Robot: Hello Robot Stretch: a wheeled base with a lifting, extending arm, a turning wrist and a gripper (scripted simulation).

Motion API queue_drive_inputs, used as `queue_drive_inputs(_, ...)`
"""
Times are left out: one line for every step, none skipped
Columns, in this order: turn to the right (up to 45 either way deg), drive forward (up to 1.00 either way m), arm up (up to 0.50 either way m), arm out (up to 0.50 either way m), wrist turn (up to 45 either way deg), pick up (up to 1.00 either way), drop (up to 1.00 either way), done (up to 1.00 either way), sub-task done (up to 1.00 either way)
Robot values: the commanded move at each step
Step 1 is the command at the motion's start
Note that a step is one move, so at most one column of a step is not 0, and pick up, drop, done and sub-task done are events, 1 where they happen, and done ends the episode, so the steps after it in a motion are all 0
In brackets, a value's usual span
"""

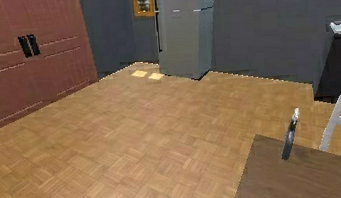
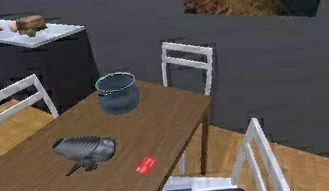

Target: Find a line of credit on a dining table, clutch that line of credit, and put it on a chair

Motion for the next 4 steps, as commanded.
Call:
queue_drive_inputs(0.0, 0.0, 0.0, 0.24, 0.0, 0.0, 0.0, 0.0, 0.0)
queue_drive_inputs(0.0, 0.0, 0.0, 0.0, 45.0, 0.0, 0.0, 0.0, 0.0)
queue_drive_inputs(0.0, 0.0, 0.0, 0.0, 45.0, 0.0, 0.0, 0.0, 0.0)
queue_drive_inputs(0.0, 0.0, 0.0, 0.0, 45.0, 0.0, 0.0, 0.0, 0.0)
